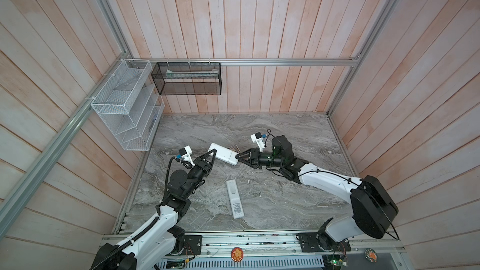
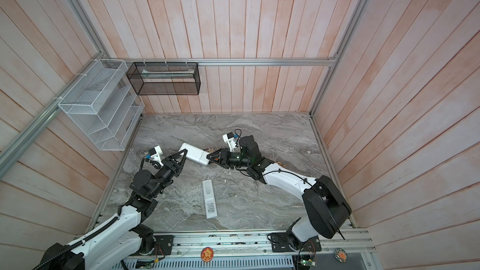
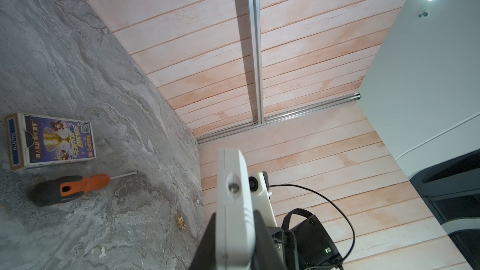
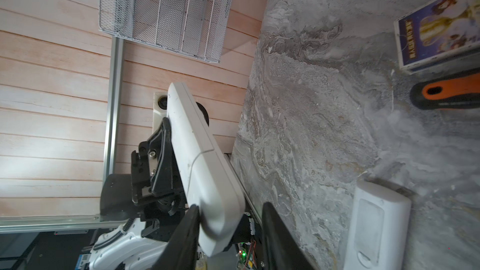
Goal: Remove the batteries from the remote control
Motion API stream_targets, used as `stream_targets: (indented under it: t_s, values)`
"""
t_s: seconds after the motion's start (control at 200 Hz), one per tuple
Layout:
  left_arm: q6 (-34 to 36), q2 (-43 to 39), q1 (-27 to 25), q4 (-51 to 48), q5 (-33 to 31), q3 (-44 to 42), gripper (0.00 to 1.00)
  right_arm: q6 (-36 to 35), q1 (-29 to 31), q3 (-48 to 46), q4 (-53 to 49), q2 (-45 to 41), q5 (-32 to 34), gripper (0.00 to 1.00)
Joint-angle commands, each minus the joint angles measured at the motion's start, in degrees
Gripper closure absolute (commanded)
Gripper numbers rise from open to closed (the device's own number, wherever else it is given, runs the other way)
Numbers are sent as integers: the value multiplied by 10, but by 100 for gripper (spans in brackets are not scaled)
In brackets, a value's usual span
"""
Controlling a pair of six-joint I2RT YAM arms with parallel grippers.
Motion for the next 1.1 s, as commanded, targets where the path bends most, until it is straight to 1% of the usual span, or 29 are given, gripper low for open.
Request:
stream_targets:
  t_s: [0.0,0.075,0.24,0.475,0.545,0.705,0.805,0.975,1.095]
  values:
    - [2,2,0,26,1,4,97,-8,-4,-5,-9,-3,9,49]
    - [0,8,-1,33,4,4,98,-7,-2,0,-6,2,5,45]
    - [-4,16,-1,40,6,3,98,-11,4,21,-6,17,-2,41]
    - [-3,21,-2,43,9,7,97,-14,15,41,-8,43,-11,42]
    - [-5,22,-2,46,10,8,98,-14,16,43,-8,47,-11,43]
    - [-5,25,-3,46,13,10,98,-21,16,45,-23,51,-9,51]
    - [-1,22,-2,44,13,12,98,-29,15,43,-39,48,-4,55]
    - [11,12,-2,24,7,15,97,-31,9,19,-49,33,0,61]
    - [10,16,-3,28,8,13,98,-28,6,4,-47,24,2,64]
